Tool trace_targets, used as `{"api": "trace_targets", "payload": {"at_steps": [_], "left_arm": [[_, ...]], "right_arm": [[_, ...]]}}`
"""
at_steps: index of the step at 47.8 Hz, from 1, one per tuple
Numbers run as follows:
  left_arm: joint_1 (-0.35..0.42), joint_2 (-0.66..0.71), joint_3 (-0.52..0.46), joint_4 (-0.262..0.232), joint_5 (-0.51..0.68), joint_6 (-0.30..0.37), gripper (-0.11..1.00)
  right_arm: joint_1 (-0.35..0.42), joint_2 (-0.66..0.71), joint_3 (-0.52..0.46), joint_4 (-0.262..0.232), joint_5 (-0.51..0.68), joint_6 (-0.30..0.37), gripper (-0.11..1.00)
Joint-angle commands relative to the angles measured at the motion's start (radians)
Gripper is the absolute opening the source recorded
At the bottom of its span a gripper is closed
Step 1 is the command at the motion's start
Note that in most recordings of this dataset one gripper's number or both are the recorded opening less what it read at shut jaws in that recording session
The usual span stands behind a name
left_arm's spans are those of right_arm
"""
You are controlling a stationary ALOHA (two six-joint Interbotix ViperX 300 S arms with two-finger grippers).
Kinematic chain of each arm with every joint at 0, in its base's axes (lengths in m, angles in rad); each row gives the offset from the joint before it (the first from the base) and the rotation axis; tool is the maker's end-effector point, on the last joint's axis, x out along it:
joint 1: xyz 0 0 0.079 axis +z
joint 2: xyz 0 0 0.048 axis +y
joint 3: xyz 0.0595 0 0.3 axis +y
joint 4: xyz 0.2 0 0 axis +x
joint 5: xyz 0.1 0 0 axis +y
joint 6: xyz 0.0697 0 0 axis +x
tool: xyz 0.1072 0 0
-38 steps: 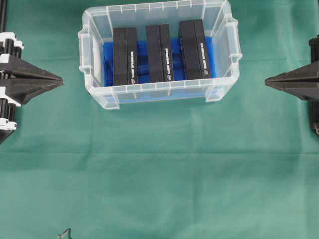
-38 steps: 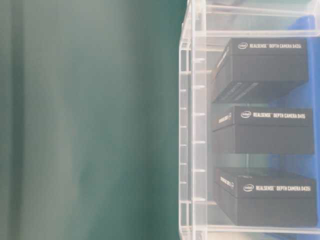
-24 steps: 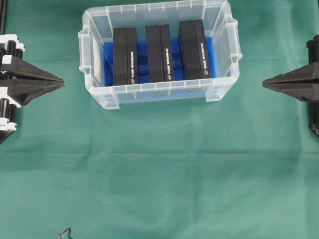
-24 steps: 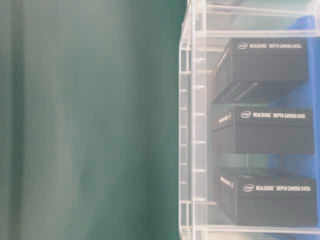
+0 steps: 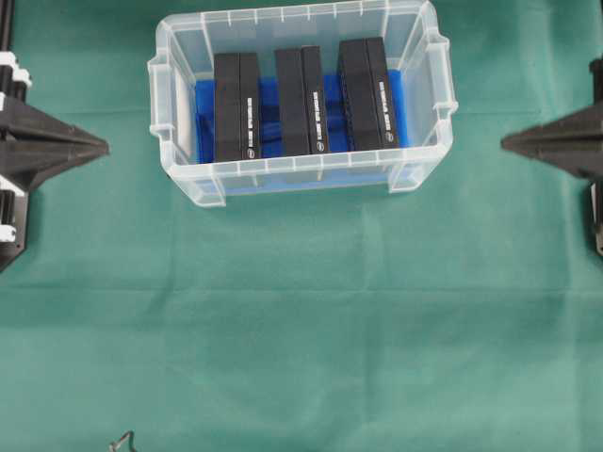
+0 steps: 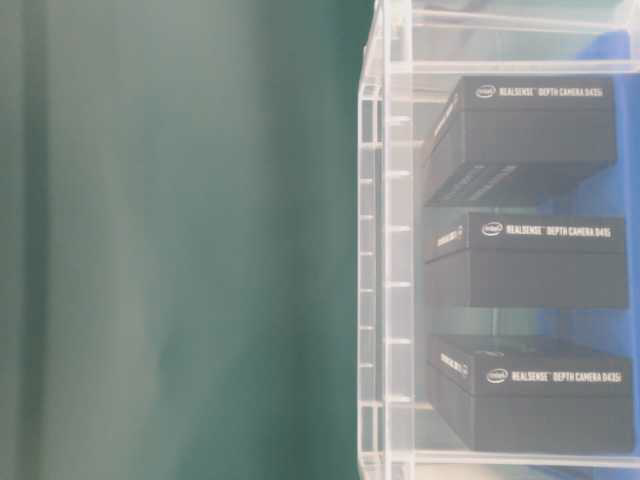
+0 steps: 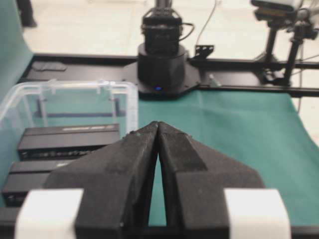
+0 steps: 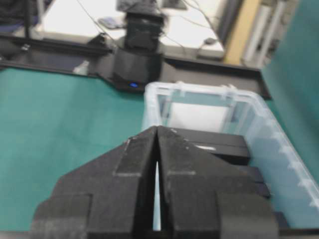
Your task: Take the box out of the case with both arms.
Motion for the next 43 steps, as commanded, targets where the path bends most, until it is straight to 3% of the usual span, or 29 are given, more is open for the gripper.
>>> {"api": "trace_targets", "payload": {"at_steps": [1,13,20,34,43], "left_arm": [[0.035,-0.009,-0.043,0.003,0.021,0.000,0.01],[0.077,-0.052,-0.133,0.003,0.107,-0.005,0.01],[0.067,-0.046,-0.256,0.003,0.222,-0.026,0.01],[0.067,0.057,-0.522,0.003,0.479,-0.078,0.01],[0.066,0.100,-0.584,0.003,0.534,-0.078,0.01]], "right_arm": [[-0.046,0.005,-0.057,-0.002,0.040,0.000,0.01],[-0.091,0.002,-0.152,0.000,0.110,0.003,0.01],[-0.091,0.005,-0.258,0.003,0.175,0.005,0.01],[-0.091,0.063,-0.505,0.003,0.408,0.005,0.01],[-0.091,0.084,-0.566,0.003,0.511,0.005,0.01]]}}
